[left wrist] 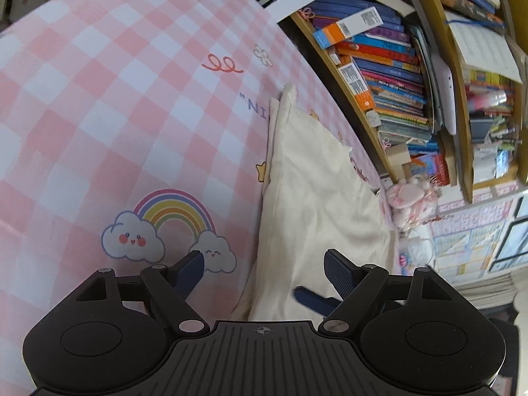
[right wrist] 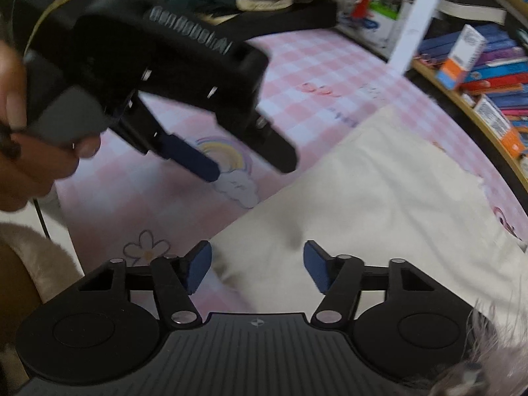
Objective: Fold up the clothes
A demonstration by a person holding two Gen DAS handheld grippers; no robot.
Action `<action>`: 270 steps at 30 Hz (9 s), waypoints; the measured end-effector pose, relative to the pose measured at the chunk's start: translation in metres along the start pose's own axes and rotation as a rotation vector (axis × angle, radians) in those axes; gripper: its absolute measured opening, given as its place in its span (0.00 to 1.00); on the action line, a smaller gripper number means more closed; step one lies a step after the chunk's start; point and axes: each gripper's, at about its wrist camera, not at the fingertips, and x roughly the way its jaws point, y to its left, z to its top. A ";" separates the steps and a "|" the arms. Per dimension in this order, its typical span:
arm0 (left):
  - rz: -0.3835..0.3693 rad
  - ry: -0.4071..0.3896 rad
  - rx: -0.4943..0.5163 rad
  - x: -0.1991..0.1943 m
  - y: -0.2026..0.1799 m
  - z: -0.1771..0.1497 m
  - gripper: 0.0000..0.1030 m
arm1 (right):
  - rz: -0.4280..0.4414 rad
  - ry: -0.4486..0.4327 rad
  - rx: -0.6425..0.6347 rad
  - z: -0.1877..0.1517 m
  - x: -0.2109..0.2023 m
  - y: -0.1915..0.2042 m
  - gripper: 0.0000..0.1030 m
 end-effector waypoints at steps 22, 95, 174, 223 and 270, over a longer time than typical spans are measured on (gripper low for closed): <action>-0.042 0.027 -0.058 0.006 0.008 -0.005 0.80 | 0.108 0.018 -0.077 0.000 0.001 0.012 0.42; -0.302 0.211 0.256 0.049 -0.065 -0.023 0.05 | -0.130 0.157 0.293 0.134 0.046 -0.148 0.91; 0.018 0.139 0.596 0.202 -0.344 -0.180 0.05 | 0.109 -0.235 0.466 -0.146 -0.129 -0.430 0.06; 0.220 0.068 0.305 0.199 -0.246 -0.173 0.33 | 0.166 -0.024 0.837 -0.355 -0.150 -0.343 0.06; 0.092 -0.107 0.540 0.286 -0.253 0.053 0.12 | -0.247 0.060 0.981 -0.331 -0.146 -0.308 0.27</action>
